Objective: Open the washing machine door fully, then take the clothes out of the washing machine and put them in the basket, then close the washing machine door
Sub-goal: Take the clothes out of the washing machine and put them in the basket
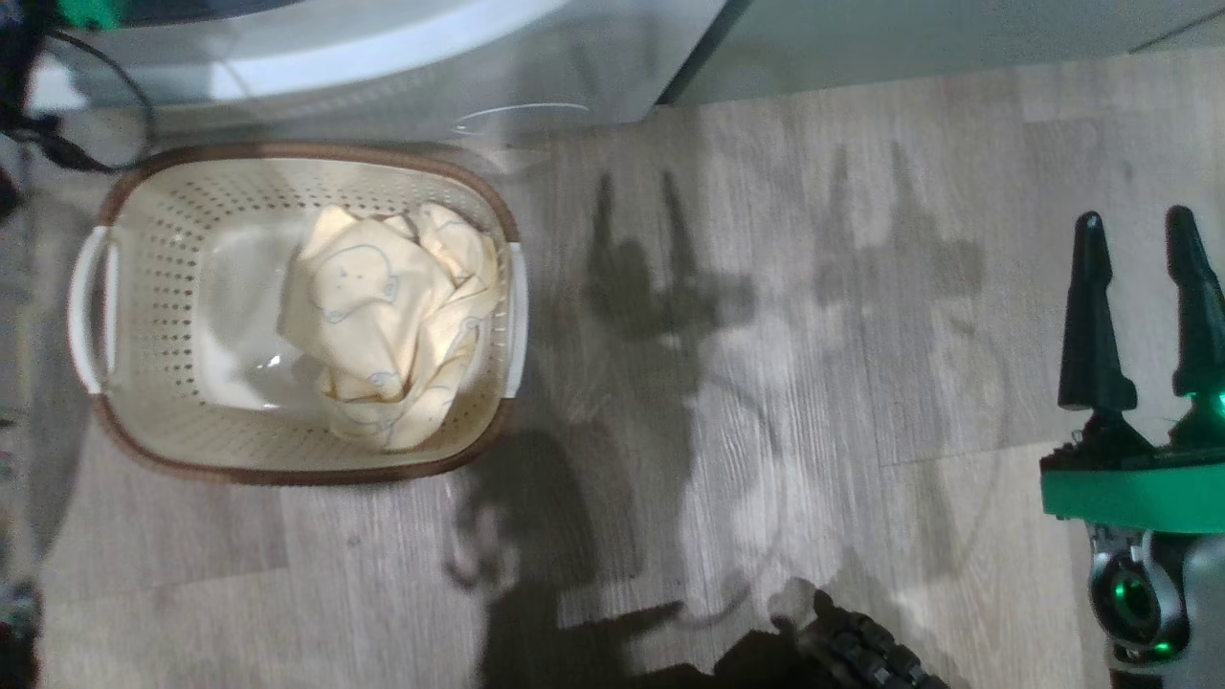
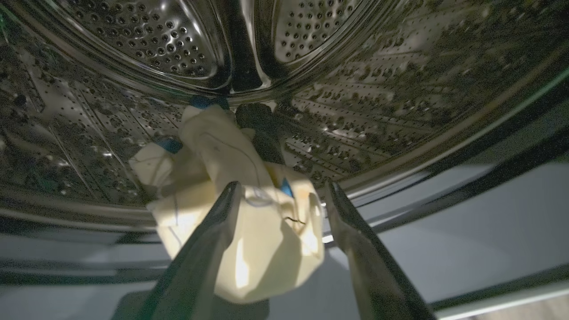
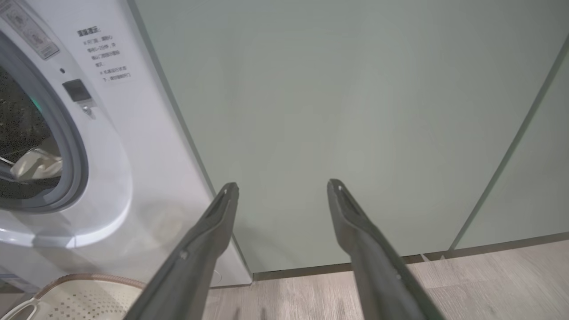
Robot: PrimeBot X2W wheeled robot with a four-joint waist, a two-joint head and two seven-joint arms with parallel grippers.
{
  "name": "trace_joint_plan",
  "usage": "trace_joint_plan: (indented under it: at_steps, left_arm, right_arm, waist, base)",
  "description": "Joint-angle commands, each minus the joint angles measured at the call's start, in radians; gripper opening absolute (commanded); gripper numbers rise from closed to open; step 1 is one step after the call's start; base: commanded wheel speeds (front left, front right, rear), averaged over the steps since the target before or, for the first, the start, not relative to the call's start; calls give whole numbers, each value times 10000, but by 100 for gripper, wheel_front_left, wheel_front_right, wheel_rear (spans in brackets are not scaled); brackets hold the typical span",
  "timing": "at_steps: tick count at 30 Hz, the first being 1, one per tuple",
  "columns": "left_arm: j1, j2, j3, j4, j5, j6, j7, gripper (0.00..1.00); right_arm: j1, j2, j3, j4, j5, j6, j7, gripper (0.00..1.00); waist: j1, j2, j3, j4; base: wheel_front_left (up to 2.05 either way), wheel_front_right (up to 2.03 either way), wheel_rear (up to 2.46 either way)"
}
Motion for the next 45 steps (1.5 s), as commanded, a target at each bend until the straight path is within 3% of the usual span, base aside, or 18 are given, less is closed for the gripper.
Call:
trace_joint_plan:
  at_steps: [1, 9, 16, 17, 18, 19, 24, 29, 37, 45]
  left_arm:
    - [-371, 646, 129, -250, 119, 8, 121, 100]
    - [-1103, 1322, -384, 476, 786, 159, 1311, 100]
    - [-1207, 1478, -611, 832, 1108, 619, 2512, 100]
    - [-1198, 1446, -595, 840, 1053, 633, 2663, 80]
    - [-1187, 1419, -589, 820, 1010, 645, 2757, 27]
    - [-1178, 1420, -602, 777, 998, 649, 2806, 0]
    - [-1075, 1398, -526, 596, 732, 567, 2903, 0]
    - [-939, 1331, -403, 198, 477, 532, 2352, 0]
    - [73, 755, 109, -1147, -266, 691, 48, 0]
    - [1882, -164, 544, -3234, -844, 906, -2865, 0]
  right_arm:
    - [-32, -39, 205, -266, 107, 14, -65, 100]
    - [-57, -38, 415, -188, 435, 14, -65, 100]
    - [-74, -38, 478, -148, 550, 14, -65, 100]
    - [-81, -38, 480, -150, 565, 14, -65, 100]
    - [-88, -38, 479, -154, 594, 14, -65, 100]
    - [-96, -38, 477, -156, 614, 14, -65, 100]
    - [-170, -38, 489, -192, 705, 14, -65, 100]
    - [-219, -38, 459, -192, 727, 14, -65, 100]
    - [-166, -38, 175, -269, 528, 14, -65, 100]
    - [-9, -38, -126, -449, 66, 14, -65, 100]
  waist:
    - [-1, 0, 85, -156]
    - [-1, 0, 154, -480]
    - [-1, 0, 142, -591]
    - [-1, 0, 149, -597]
    - [-1, 0, 152, -599]
    - [-1, 0, 160, -600]
    - [-1, 0, 193, -594]
    - [-1, 0, 182, -540]
    - [-1, 0, -48, -169]
    - [-1, 0, -315, 465]
  base:
    - [0, 0, 0]
    - [0, 0, 0]
    - [0, 0, 0]
    - [0, 0, 0]
    - [0, 0, 0]
    - [0, 0, 0]
    - [0, 0, 0]
    - [0, 0, 0]
    - [0, 0, 0]
    - [0, 0, 0]
